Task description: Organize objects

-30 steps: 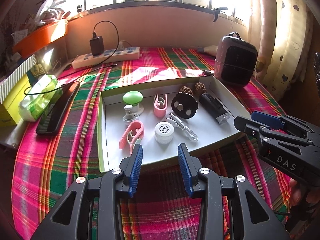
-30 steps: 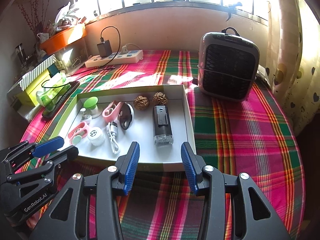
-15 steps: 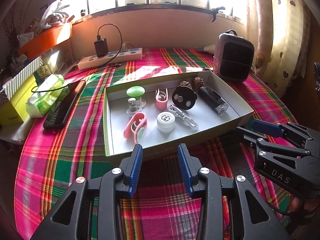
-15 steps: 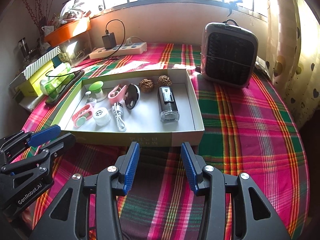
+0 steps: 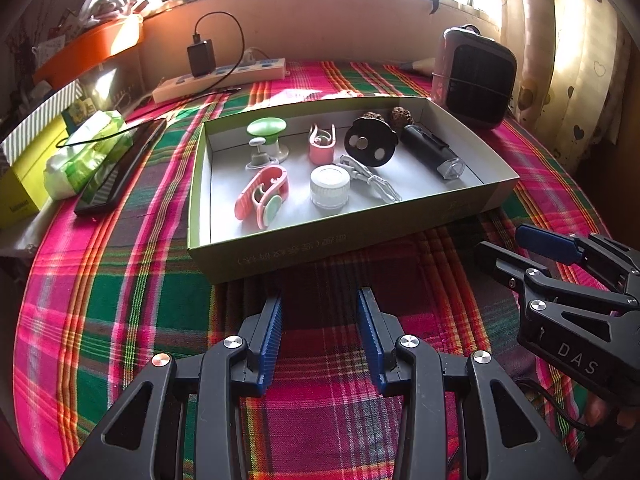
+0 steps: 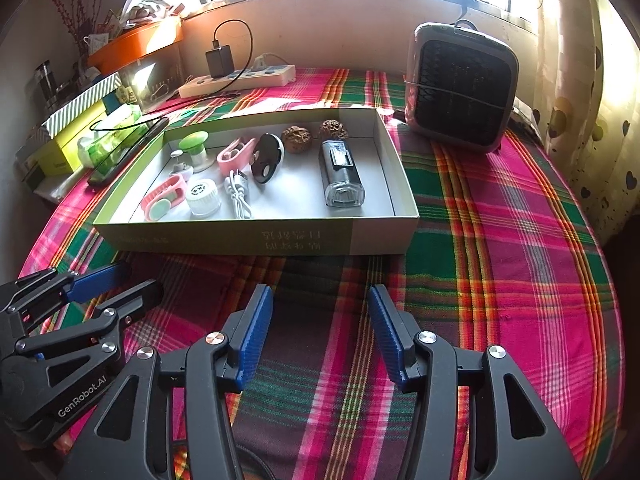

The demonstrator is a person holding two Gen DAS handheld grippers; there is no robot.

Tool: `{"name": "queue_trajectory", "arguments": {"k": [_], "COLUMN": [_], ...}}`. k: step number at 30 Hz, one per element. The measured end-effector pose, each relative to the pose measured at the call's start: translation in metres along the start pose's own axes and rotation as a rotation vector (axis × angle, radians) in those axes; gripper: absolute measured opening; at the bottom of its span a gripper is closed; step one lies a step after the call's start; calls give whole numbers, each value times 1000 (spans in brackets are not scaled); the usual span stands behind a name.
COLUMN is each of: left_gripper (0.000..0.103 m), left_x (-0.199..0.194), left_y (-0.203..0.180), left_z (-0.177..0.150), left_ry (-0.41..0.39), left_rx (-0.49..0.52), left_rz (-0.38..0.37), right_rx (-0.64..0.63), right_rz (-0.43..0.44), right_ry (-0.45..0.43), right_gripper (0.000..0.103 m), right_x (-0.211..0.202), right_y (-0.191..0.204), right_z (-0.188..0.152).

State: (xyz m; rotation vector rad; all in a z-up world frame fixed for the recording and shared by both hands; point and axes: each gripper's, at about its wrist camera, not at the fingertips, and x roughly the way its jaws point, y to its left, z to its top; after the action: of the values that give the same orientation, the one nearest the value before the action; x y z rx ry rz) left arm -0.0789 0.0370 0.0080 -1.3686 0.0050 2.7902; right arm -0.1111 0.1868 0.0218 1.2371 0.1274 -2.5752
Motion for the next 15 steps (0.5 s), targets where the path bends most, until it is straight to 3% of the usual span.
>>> {"name": "queue_trajectory", "arguments": {"k": [9,15], "left_gripper": [36,36], "left_x": [0,0], "left_y": [-4,-7], "left_z": [-4,-4], "left_ry": [-29,-30], "left_rx": [2,14], "left_rz": [30,47], "right_rx": [-14,10], "right_rz": [-48,-77], "right_ry": [10,18], "right_gripper": [53,66], "right_x": [2,2], "right_y": [-4,-10], "right_z": [-8,-10]}}
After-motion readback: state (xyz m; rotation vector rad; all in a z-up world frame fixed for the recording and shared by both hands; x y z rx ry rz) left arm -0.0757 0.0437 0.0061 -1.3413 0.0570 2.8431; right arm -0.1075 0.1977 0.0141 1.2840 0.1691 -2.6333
